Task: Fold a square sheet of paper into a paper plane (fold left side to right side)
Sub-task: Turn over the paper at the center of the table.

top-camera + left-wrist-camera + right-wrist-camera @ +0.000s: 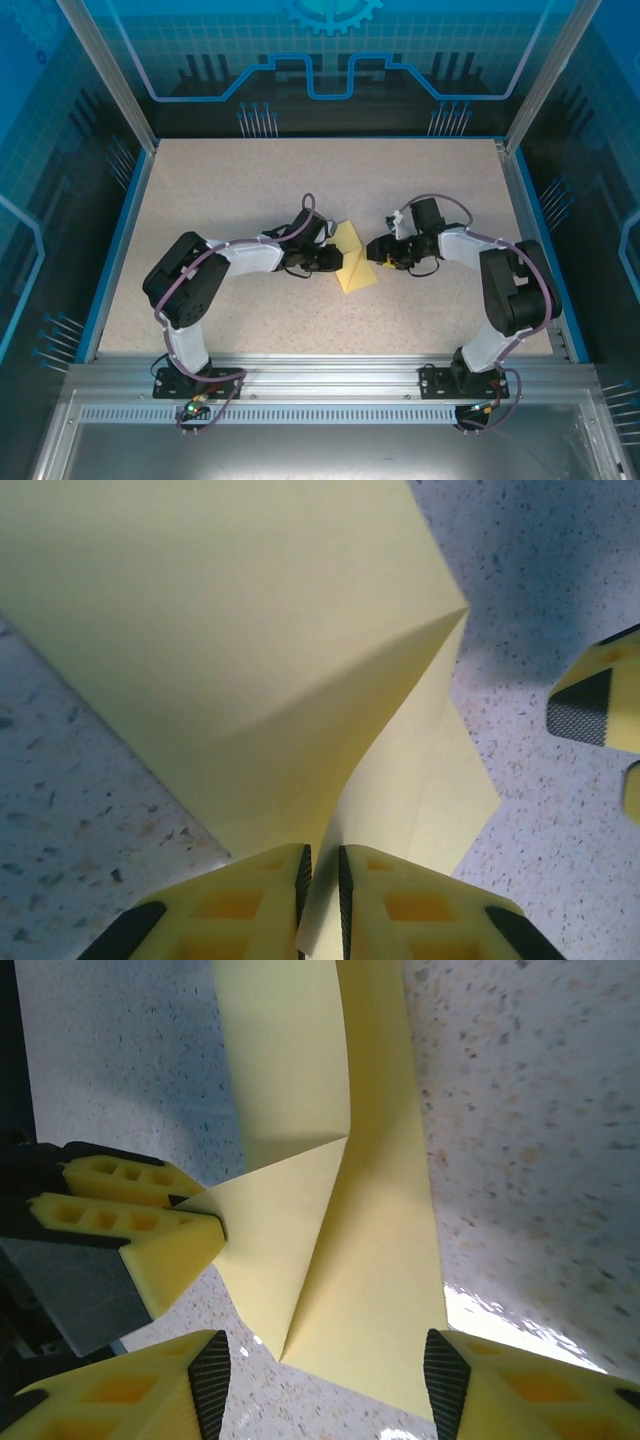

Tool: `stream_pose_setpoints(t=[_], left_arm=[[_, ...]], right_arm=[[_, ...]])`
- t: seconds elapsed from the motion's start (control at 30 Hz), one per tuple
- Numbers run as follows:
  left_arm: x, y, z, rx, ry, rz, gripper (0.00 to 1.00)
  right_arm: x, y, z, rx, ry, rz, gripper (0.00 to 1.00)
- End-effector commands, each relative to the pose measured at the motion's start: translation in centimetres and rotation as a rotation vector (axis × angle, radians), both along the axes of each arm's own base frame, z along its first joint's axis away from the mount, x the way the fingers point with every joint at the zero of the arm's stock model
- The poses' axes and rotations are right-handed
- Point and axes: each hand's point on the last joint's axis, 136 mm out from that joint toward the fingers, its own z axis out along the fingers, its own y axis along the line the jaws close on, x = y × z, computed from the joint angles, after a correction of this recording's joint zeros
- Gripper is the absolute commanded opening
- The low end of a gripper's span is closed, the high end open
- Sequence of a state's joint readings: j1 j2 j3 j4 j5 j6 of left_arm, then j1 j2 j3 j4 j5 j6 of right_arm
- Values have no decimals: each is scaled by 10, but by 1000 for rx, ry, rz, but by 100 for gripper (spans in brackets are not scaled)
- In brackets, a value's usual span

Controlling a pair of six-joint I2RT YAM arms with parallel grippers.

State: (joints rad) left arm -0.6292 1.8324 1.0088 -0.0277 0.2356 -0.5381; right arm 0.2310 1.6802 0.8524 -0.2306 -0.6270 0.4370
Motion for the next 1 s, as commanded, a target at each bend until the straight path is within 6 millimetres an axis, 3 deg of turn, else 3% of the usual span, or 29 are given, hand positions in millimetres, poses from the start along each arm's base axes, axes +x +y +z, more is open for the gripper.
stream_pose_setpoints(t=[0.0,0.27,0.43,0.57,0.67,0.73,0.8,0.97], left_arm=[[2,7,9,-7,-23,27,20],[1,9,5,4,-19,36,20],[3,11,5,9,-26,49,22],[4,15,14,13,-48,61,31],[4,24,28,11,-84,83,47],[3,33,43,-6,-116,113,62],[2,42,62,-35,-153,148,70],[-9,55,122,-184,-270,218,96]], right_arm=[[13,22,11,60,-31,33,57],[20,44,-5,59,8,68,55],[23,54,-12,77,29,70,46],[23,60,-12,92,29,83,36],[25,59,-6,99,4,84,19],[28,56,7,114,-44,77,11],[32,51,27,143,-102,70,7],[39,32,106,264,-302,36,7]])
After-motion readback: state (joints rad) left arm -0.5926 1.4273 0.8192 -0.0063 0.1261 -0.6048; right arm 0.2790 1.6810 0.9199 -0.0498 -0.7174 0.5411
